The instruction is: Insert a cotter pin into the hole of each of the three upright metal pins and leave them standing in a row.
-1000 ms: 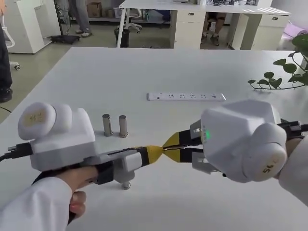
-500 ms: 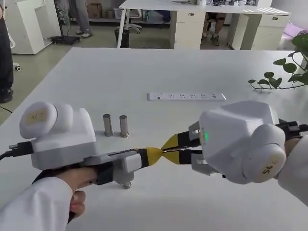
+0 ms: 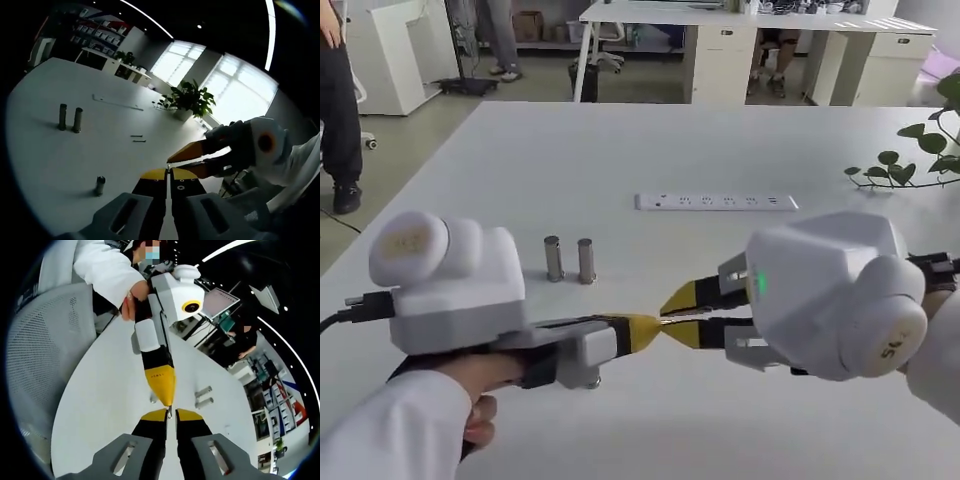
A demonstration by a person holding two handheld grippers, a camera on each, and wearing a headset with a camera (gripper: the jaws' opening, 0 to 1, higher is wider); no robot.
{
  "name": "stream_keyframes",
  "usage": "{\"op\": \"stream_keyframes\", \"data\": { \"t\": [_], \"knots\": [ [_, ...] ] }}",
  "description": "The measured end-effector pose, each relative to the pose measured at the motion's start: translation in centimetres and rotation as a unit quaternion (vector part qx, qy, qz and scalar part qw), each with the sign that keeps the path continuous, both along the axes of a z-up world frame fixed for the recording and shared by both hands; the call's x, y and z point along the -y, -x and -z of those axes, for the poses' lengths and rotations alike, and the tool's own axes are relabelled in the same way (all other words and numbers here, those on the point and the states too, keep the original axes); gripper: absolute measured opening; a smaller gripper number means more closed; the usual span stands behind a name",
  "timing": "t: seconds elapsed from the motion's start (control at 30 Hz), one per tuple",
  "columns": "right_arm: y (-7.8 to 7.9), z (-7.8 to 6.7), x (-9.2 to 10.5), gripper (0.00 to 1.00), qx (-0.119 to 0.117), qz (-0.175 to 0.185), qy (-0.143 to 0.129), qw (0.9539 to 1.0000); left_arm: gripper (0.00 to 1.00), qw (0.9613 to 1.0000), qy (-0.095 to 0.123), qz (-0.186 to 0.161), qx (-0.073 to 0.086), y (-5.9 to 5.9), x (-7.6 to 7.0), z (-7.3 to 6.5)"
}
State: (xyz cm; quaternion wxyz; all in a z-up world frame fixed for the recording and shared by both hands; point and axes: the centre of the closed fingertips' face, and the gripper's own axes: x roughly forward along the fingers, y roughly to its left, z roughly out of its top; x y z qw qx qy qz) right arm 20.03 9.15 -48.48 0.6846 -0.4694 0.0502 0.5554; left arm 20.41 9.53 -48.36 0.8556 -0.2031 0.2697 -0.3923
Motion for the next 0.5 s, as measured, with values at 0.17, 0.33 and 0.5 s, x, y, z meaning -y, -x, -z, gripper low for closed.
{"op": "stream_keyframes", "data": {
  "t": [0.17, 0.33, 0.5],
  "knots": [
    [0.2, 0.1, 0.3, 0.06, -0.040, 0.009, -0.014, 0.9991, 0.00, 0.9995, -0.016, 0.009, 0.024, 0.2, -0.5, -0.1],
    [0.6, 0.4, 0.5, 0.10, -0.114, 0.024, -0.045, 0.9922, 0.00, 0.9958, -0.045, 0.042, 0.069, 0.7, -0.9, -0.2],
    [2.0, 0.7, 0.5, 0.10, -0.185, 0.015, -0.062, 0.9807, 0.00, 0.9870, -0.051, 0.086, 0.126, 1.9, -0.7, -1.1]
  ]
}}
